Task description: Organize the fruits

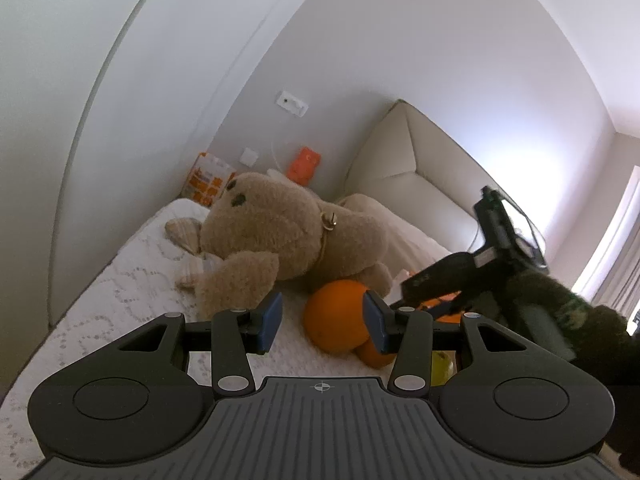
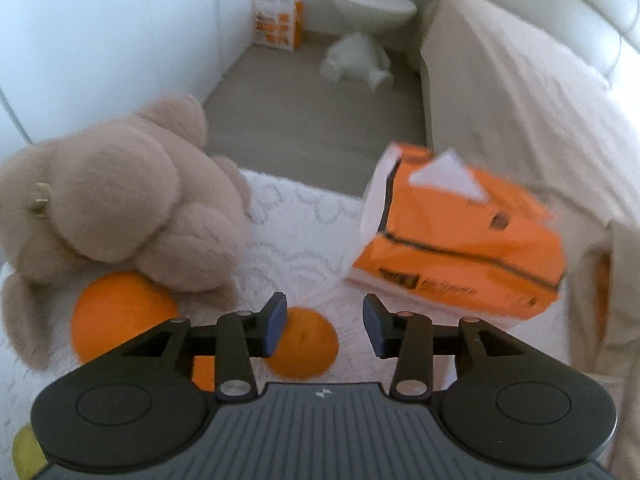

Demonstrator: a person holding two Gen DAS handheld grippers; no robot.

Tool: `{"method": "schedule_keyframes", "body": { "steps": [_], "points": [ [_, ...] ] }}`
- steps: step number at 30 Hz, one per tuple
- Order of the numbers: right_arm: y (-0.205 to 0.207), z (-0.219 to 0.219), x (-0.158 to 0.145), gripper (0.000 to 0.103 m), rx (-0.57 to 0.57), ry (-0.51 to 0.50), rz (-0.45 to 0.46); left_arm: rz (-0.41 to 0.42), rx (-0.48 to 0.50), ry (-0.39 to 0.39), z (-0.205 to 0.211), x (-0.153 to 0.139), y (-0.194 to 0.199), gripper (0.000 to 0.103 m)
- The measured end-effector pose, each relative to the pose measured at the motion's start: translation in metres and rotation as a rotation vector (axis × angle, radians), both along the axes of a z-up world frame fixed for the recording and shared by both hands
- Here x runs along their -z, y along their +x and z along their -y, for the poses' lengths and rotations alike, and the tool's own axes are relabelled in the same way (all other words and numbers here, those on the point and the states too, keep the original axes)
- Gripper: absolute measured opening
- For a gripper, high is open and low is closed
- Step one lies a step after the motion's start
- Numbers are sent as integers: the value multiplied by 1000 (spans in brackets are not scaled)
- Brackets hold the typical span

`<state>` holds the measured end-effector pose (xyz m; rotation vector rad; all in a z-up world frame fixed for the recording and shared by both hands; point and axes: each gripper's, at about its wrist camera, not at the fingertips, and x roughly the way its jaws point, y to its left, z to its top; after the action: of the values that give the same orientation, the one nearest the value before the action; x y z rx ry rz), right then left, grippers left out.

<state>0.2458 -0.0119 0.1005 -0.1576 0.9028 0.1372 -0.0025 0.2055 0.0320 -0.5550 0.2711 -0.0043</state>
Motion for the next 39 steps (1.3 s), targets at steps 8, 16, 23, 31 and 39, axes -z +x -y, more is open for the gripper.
{"method": "schedule_keyframes", "body": {
  "steps": [8, 16, 23, 31, 39],
  "points": [
    [-4, -2, 27, 48, -10, 21, -91, -13, 3, 44, 7, -10, -18, 49],
    [-129, 35, -27, 48, -70, 196, 185, -72, 110, 154, 50, -19, -28, 49],
    [-229, 94, 4, 48, -59, 302, 244, -164, 286, 313, 123, -16, -26, 49],
    [-282, 116, 39, 46, -28, 176, 405, -237, 154, 362, 126, -3, -35, 49],
    [-273, 135, 56, 46, -92, 321, 503, -265, 94, 341, 117, -5, -30, 49]
  ]
}}
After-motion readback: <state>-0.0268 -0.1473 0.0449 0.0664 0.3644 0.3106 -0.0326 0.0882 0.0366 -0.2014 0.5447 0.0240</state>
